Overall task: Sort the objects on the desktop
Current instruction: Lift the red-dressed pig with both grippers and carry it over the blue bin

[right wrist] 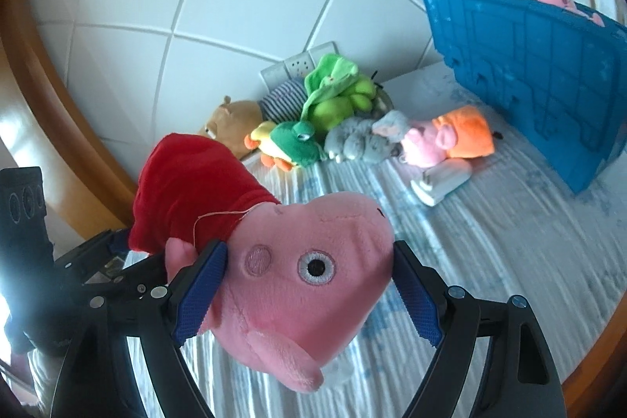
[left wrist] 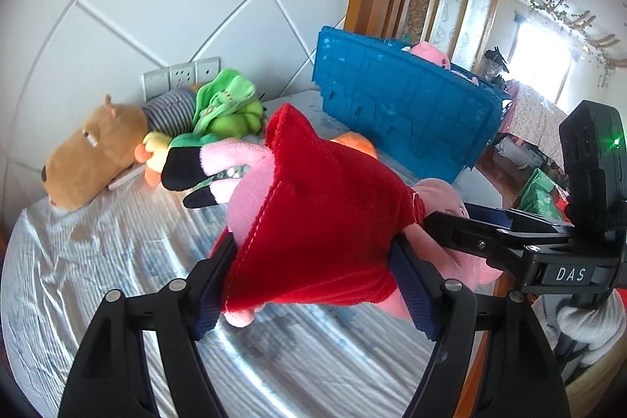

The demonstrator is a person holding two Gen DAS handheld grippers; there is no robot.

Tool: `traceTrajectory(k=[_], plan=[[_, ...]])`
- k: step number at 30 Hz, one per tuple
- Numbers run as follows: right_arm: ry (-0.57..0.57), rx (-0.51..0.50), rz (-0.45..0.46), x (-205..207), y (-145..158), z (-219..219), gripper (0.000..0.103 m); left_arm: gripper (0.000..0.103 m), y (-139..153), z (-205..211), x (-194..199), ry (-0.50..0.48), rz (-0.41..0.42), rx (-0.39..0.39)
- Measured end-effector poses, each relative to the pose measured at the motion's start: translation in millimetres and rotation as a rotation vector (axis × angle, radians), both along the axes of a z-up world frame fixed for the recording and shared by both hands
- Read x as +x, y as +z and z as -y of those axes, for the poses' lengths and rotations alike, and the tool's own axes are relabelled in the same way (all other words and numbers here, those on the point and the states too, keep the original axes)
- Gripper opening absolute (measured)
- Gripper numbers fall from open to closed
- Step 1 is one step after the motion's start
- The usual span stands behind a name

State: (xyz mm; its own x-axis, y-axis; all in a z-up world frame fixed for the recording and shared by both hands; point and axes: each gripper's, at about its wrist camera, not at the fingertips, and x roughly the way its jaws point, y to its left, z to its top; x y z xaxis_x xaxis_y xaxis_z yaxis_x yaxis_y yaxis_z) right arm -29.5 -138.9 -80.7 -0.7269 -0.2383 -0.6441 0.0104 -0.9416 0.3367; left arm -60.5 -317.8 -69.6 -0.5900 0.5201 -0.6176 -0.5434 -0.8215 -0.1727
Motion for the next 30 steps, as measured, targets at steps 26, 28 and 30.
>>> traceTrajectory(k=[26,28,30], plan=[[0.001,0.045,-0.191,2,95,-243,0.084,0.076,94,-257,-3,-0.038,-0.204,0.023],[-0.032,0.063,-0.208,1,105,-259,0.084,0.076,101,-275,-13,-0.066,-0.212,0.033],[-0.060,0.080,-0.226,-1,115,-276,0.084,0.076,109,-295,-23,-0.086,-0.220,0.039]])
